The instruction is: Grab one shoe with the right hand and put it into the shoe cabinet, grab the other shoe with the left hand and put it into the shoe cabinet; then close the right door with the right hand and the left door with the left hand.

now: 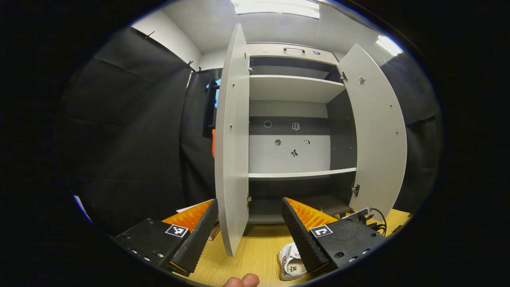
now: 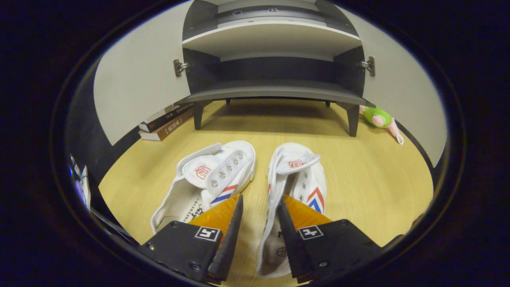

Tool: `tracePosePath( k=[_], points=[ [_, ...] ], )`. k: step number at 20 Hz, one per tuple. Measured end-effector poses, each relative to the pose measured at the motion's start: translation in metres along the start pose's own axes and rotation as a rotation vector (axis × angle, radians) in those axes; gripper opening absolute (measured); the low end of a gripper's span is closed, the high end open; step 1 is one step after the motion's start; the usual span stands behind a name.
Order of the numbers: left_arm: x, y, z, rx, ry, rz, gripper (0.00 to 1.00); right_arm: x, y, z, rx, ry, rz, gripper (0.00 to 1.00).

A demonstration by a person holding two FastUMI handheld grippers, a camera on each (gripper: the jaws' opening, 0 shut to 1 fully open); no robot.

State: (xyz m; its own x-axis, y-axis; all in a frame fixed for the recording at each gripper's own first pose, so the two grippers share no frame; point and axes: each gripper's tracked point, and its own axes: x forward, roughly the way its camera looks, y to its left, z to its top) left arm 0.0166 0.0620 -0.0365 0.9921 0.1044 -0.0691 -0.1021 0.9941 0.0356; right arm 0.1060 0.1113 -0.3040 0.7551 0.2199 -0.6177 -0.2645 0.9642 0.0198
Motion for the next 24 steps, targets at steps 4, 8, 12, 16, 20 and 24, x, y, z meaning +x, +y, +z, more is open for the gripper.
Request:
tracePosePath(
  k=[4, 8, 12, 16, 20, 24],
  points=[
    [0.001, 0.001, -0.004, 0.005, 0.008, 0.001, 0.95, 0.014, -0.005, 0.002, -0.028, -0.009, -0.033, 0.41],
    [0.003, 0.0, -0.008, 0.004, 0.018, 0.001, 0.95, 0.021, -0.008, 0.005, -0.061, -0.034, -0.065, 0.33],
    [0.003, -0.001, -0.011, 0.006, 0.027, 0.001, 0.95, 0.018, -0.017, 0.008, -0.048, -0.052, -0.077, 0.08],
    [0.003, -0.003, -0.014, 0.007, 0.033, -0.002, 0.95, 0.012, -0.027, 0.023, -0.122, -0.138, -0.104, 0.04],
    [0.003, -0.006, -0.014, 0.004, 0.029, -0.008, 0.95, -0.021, -0.029, 0.057, -0.164, -0.226, -0.101, 0.04],
    [0.003, -0.016, -0.012, -0.007, 0.02, -0.027, 0.95, -0.064, -0.03, 0.106, -0.197, -0.34, -0.104, 0.04]
  ],
)
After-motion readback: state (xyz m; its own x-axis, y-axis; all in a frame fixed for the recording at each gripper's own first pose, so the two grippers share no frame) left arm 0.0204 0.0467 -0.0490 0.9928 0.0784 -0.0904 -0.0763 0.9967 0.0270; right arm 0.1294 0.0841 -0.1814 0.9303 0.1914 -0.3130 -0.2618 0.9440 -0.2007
